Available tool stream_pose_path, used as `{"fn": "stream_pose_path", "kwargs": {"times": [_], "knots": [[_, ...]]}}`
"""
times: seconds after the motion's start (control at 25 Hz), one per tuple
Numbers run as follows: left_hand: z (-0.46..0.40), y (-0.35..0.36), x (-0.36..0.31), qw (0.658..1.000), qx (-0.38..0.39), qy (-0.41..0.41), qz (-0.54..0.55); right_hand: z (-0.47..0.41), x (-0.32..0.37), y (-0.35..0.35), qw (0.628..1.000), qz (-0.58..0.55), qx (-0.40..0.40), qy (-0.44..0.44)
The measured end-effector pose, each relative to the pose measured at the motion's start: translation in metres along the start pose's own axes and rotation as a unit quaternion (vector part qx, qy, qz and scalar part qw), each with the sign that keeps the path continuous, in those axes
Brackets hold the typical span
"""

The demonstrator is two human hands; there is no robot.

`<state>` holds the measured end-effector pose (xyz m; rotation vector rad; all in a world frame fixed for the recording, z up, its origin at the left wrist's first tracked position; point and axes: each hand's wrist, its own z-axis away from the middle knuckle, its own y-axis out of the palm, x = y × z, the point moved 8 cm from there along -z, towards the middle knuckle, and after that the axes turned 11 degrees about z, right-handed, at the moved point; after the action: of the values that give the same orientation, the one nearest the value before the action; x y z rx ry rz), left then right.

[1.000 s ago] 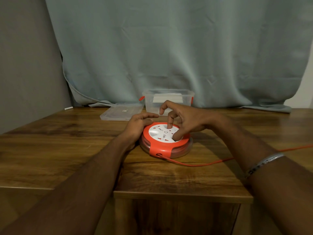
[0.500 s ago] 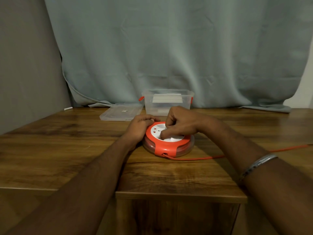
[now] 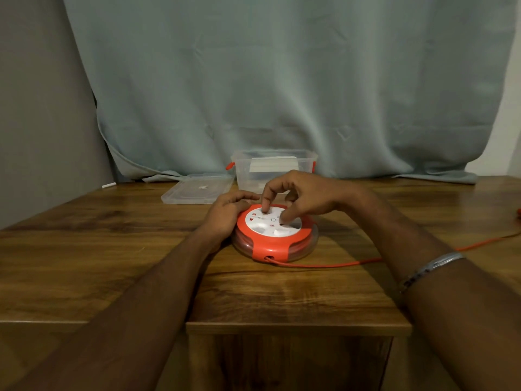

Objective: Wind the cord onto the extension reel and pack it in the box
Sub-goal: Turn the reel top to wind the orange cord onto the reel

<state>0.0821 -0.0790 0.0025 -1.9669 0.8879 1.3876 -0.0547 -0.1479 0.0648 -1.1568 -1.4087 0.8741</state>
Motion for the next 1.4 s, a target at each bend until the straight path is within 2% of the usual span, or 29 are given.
{"fn": "stream_pose_path", "kwargs": {"times": [0.16,0.36,0.64,1.12,1.32,1.4], "knots": [[0.001,-0.001,-0.001,1.0,-0.006,0.0,-0.001,0.003,-0.016,0.005,0.998,-0.003,0.052,0.02],[0.003,-0.001,-0.002,1.0,-0.012,0.0,0.015,0.003,-0.008,0.005,0.999,0.001,0.036,-0.01],[0.003,-0.002,0.0,0.999,-0.023,-0.01,0.029,-0.002,-0.008,0.014,0.998,0.039,0.036,0.041],[0.0,-0.003,0.002,1.0,-0.019,-0.007,0.019,-0.012,0.0,0.012,0.987,0.124,-0.053,0.084],[0.0,-0.002,0.002,1.0,-0.019,-0.008,0.017,-0.019,0.001,0.006,0.962,0.228,-0.102,0.113],[0.0,-0.002,0.002,1.0,-0.019,-0.01,0.01,-0.014,-0.005,-0.001,0.967,0.216,-0.095,0.093]]}}
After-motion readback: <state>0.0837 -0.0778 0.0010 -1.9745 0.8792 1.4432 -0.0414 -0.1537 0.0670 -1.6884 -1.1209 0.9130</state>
